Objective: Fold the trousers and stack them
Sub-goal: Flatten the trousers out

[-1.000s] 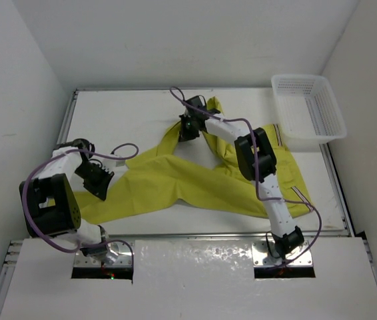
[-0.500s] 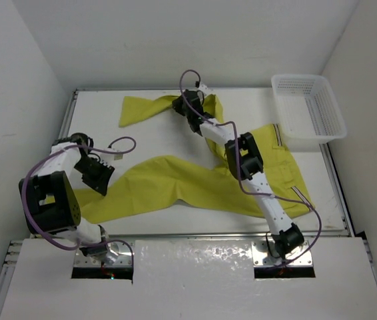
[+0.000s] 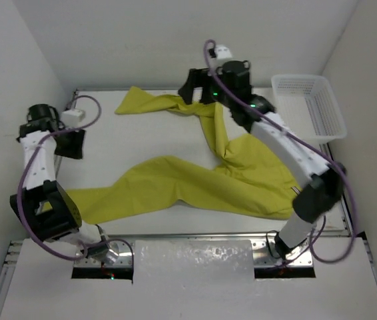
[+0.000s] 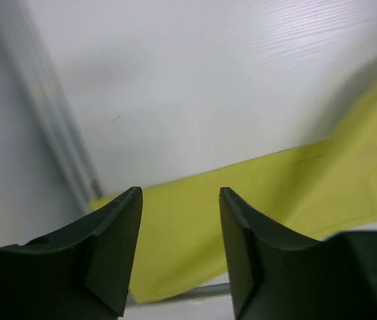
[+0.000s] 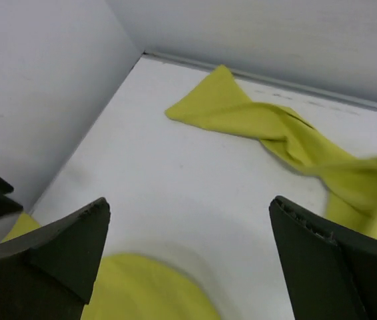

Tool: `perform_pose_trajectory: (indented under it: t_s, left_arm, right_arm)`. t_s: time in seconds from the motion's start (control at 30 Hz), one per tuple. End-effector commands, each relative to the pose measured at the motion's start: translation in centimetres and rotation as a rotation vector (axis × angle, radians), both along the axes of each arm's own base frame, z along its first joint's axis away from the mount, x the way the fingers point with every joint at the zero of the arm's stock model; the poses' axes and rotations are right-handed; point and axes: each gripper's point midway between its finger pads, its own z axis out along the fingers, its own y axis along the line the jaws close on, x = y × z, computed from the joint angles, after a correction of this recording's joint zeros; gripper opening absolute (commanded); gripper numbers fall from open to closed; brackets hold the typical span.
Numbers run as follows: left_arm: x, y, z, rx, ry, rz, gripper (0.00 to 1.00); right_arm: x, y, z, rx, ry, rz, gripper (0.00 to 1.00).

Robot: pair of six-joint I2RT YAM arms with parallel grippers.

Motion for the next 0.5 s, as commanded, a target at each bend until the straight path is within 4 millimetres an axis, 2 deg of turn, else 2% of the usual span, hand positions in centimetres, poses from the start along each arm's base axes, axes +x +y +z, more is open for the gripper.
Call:
perform_pose_trajectory:
  t_s: [0.0, 0.03, 0.07, 0.1, 0.13, 0.17, 0.2, 0.23, 0.27, 0.3, 0.33, 0.4, 0.43, 0.47]
  left_arm:
    - [-3.9, 5.4, -1.6, 0.018, 0.064, 0.241, 0.45]
    - [-5.0, 6.4, -2.4, 0.023, 0.087, 0.276, 0.42]
    - [-5.8, 6.9, -3.0, 0.038, 0.107, 0.293, 0.41]
    - [-6.4, 7.1, -3.8, 0.046, 0.114, 0.306, 0.41]
    - [-6.8, 7.5, -4.2, 0.056, 0.118, 0.320, 0.41]
    - [-7.4, 8.4, -4.5, 0.078, 0.120, 0.352, 0.41]
    - [-7.6, 9.0, -5.1, 0.092, 0.124, 0.364, 0.40]
    - [-7.9, 9.5, -5.4, 0.102, 0.131, 0.378, 0.40]
    - [-8.3, 10.3, -5.6, 0.111, 0.139, 0.401, 0.39]
    - [-8.7, 11.0, -6.1, 0.109, 0.155, 0.422, 0.39]
    - [-8.8, 11.4, -6.3, 0.110, 0.160, 0.433, 0.39]
    - [-9.0, 12.4, -6.7, 0.123, 0.172, 0.447, 0.39]
    - [-9.4, 13.0, -6.8, 0.138, 0.180, 0.460, 0.39]
    - [-9.4, 13.4, -6.9, 0.150, 0.180, 0.463, 0.39]
  right_arm:
    - [-5.9, -12.7, -3.1, -0.232, 0.151, -0.198, 0.99]
    - [-8.3, -15.3, -7.7, -0.246, 0.283, -0.223, 0.98]
    - [-8.8, -19.9, -8.7, -0.171, 0.362, -0.338, 0.90]
    - [-12.1, -22.5, -10.8, -0.142, 0.443, -0.371, 0.66]
    - [-13.5, -24.5, -11.8, -0.119, 0.488, -0.419, 0.51]
    - [-14.4, -28.4, -12.5, -0.110, 0.522, -0.536, 0.38]
    - [-17.2, -30.2, -13.8, -0.157, 0.570, -0.587, 0.29]
    - [-18.5, -32.0, -14.6, -0.192, 0.601, -0.639, 0.32]
    - [-19.7, -35.0, -15.4, -0.239, 0.628, -0.729, 0.43]
    - [-21.8, -35.9, -17.1, -0.260, 0.710, -0.753, 0.65]
    - [-23.2, -38.1, -18.1, -0.238, 0.772, -0.831, 0.70]
    - [-25.0, -39.3, -20.1, -0.180, 0.847, -0.874, 0.82]
    - [-26.6, -39.7, -22.1, -0.175, 0.913, -0.913, 0.88]
    - [-27.2, -40.8, -22.9, -0.153, 0.935, -0.985, 0.89]
